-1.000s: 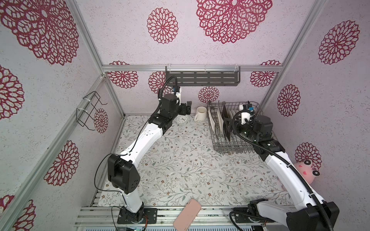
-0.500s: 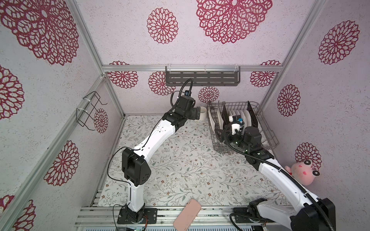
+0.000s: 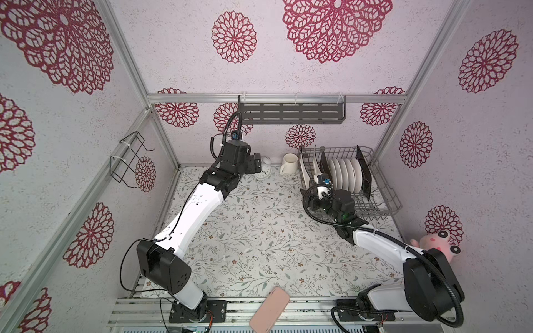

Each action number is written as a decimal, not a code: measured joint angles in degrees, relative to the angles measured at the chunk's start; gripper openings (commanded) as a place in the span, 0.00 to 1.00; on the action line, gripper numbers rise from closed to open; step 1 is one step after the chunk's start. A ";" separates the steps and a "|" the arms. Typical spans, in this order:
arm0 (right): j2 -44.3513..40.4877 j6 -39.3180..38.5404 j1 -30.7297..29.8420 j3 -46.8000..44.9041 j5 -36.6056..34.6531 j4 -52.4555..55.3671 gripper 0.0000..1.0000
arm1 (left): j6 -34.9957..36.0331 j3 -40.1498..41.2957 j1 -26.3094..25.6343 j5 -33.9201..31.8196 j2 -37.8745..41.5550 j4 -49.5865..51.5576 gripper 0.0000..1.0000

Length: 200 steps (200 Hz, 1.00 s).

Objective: Unload the plates from the dish rack
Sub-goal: Pick up the plate from the dish rack.

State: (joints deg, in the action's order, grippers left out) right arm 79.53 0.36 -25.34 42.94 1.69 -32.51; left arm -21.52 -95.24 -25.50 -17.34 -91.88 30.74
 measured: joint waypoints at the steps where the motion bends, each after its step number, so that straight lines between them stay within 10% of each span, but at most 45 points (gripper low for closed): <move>1: 0.09 0.00 0.00 0.02 -0.11 -0.09 0.71 | 0.00 0.11 0.04 0.00 0.09 -0.02 0.97; 200: 17.53 -5.20 -0.59 7.43 -9.73 -9.68 0.52 | -1.25 8.52 6.54 3.32 7.58 -0.94 0.98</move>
State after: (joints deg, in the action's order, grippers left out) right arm 97.06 -4.84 -25.93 50.37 -8.03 -42.19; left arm -22.76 -86.72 -18.96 -14.02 -84.29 29.80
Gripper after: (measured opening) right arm 0.525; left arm 0.975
